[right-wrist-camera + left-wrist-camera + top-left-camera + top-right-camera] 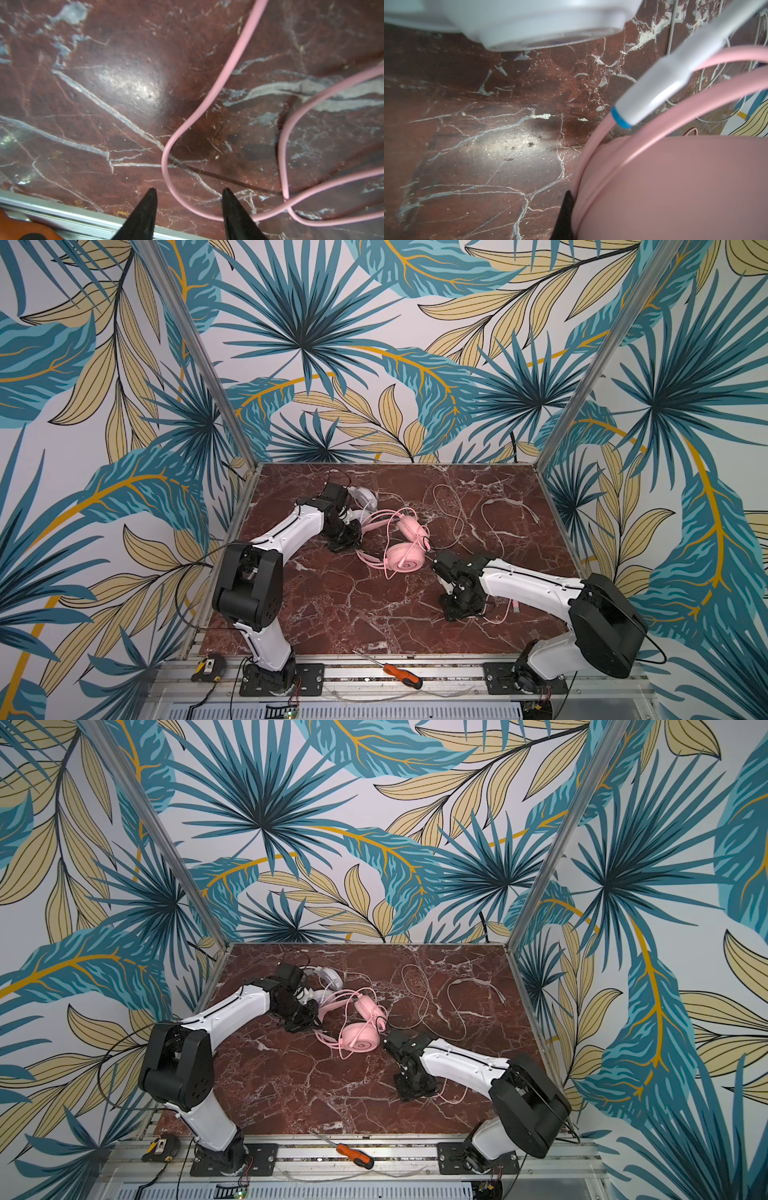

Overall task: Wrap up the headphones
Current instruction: 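Lower the right gripper onto the loose pink cable loop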

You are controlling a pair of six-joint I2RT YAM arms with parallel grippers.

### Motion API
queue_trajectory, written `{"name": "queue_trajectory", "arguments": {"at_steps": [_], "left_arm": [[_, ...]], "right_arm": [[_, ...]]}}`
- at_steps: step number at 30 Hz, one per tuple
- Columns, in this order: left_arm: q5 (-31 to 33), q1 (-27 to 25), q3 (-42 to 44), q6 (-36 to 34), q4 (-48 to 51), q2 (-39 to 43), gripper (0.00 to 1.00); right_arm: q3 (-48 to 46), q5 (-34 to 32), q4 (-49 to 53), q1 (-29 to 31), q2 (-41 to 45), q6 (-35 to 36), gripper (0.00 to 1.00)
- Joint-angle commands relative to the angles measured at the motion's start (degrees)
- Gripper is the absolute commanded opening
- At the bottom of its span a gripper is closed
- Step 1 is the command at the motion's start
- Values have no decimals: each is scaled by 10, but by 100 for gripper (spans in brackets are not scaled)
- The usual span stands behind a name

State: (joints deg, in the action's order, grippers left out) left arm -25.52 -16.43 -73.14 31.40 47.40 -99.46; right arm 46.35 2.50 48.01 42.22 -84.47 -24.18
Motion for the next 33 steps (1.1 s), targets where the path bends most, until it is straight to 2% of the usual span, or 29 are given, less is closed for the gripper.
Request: {"name": "queue_trajectory", "arguments": {"at_steps": [1,5,10,15,22,26,33], "left_arm": [[-30,4,-21,0,-16,-1,0],[-31,4,-20,2,-16,0,0],[-31,4,-14,5,-16,2,0],[-30,3,-17,6,-16,2,0],[-35,4,-21,3,-16,-3,0],[-37,5,-21,1,-16,-6,0],[-36,5,-24,0,-16,-7,0]], "right_arm": [[-20,-13,-9,4,14,-28,47],[-27,-19,-14,9,14,-35,46],[-28,-30,-19,15,4,-38,56],[-32,-34,-27,20,25,-32,59],[-31,-84,-13,51,22,-57,51],[-31,-86,-11,64,13,-59,49],[-20,-91,-7,85,-17,-57,39]]}}
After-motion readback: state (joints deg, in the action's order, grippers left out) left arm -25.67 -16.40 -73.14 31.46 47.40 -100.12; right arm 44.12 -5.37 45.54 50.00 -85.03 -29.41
